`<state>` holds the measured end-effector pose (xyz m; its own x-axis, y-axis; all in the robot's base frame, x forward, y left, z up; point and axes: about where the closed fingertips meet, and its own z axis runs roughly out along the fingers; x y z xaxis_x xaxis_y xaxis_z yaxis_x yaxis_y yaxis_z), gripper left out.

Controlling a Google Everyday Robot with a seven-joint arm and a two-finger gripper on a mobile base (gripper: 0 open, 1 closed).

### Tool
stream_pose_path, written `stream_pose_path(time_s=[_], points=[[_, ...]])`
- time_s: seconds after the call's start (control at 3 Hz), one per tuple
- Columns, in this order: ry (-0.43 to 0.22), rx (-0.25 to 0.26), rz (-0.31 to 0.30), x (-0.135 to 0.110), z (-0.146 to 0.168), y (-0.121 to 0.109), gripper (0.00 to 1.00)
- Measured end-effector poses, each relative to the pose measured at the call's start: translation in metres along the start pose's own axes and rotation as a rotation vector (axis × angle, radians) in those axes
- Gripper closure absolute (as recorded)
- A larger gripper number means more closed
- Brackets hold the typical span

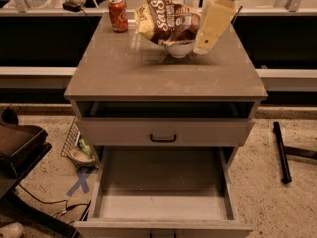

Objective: Pick brown chip bag from white bowl and place on counter

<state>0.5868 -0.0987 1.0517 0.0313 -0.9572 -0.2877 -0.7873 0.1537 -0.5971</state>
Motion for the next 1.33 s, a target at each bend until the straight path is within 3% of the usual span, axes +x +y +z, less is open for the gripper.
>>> stream_pose_path(time_s=[0.33,0.67,1.0,1.33], points=[[-0.002,0.05,-0.018,-0.007,0.017,-0.016,0.0],[-0.032,0.081,-0.036,-0.009,0.051,-0.048,0.0],[-0.041,0.054,-0.072,-0.009,0.112,-0.091,0.0],[-0.036,0.033,-0.091,-0.01,0.142,-0.115,0.0]])
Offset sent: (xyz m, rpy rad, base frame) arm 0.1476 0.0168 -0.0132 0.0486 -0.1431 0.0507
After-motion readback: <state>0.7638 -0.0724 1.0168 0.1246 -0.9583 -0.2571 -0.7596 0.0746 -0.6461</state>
